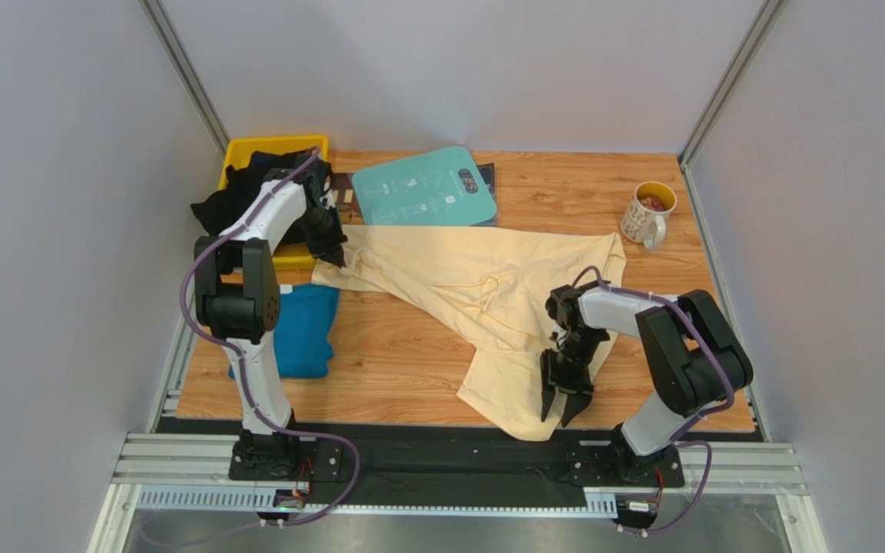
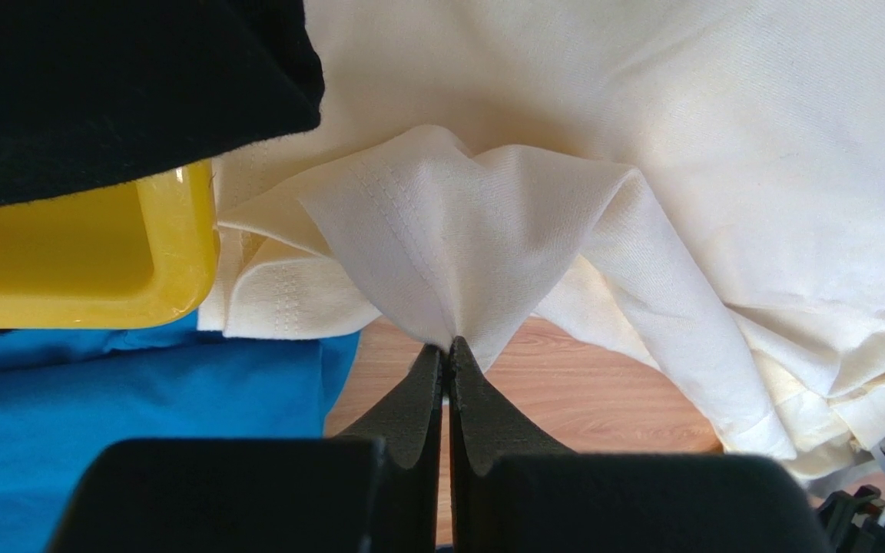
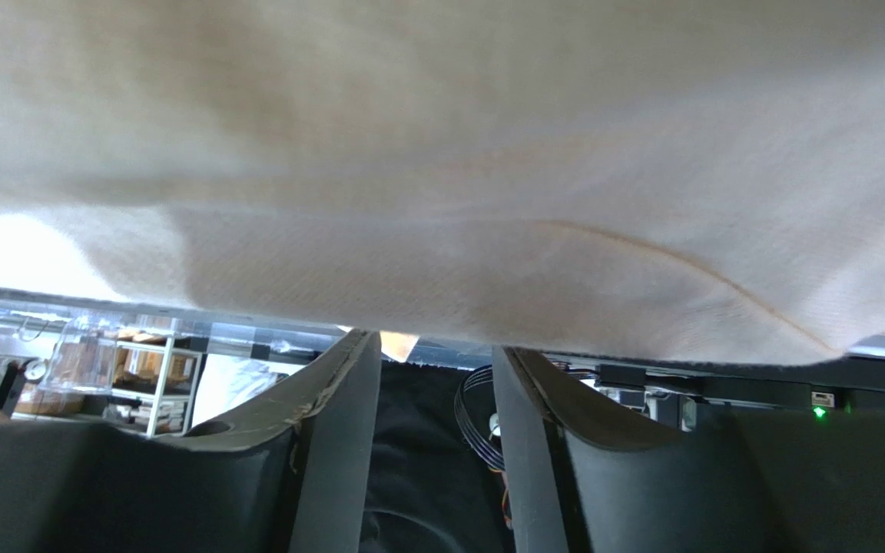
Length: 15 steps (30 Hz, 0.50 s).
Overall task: Fold and stack the t-shirts
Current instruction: Grap the side of the flattened tshirt closest away from the robot with both arms
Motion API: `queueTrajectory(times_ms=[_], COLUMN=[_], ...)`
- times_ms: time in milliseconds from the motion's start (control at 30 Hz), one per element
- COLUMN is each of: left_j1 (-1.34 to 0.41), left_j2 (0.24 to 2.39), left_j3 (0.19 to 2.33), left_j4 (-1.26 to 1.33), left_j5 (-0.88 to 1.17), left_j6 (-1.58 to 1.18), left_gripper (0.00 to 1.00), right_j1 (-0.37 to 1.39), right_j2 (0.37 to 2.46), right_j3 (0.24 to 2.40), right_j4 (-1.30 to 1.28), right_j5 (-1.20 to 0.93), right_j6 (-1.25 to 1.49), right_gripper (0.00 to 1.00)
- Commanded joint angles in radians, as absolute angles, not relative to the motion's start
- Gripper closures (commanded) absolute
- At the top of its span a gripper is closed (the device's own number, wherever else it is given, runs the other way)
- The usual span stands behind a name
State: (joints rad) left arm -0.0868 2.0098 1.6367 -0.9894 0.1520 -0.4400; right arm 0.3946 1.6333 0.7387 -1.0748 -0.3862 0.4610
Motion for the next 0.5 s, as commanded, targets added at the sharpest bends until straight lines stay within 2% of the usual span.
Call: queueTrajectory(times_ms=[0,333,467], left_j1=[-0.092,-0.092,-0.092], left_j2=[1.942,1.930,1.924], left_j3=[1.629,1.620,1.609], left_j4=[-0.985,-0.994,-0.997], left_j5=[0.146,0.141,0.138], left_j6=[-0.422,-0.416,-0.416], left_gripper=[1.00,1.00,1.00], right_j1=[0.417,0.459,0.468], right_j2=[1.611,1.660,1.626], right_j3=[0.736,0.733,0.710], right_j4=[-1.039,-0.933,-0.894], right_j5=[-0.339,-0.250,-0.207], right_j6=[0.514,0.569,0.598], right_gripper=[0.56,0.59,0.65])
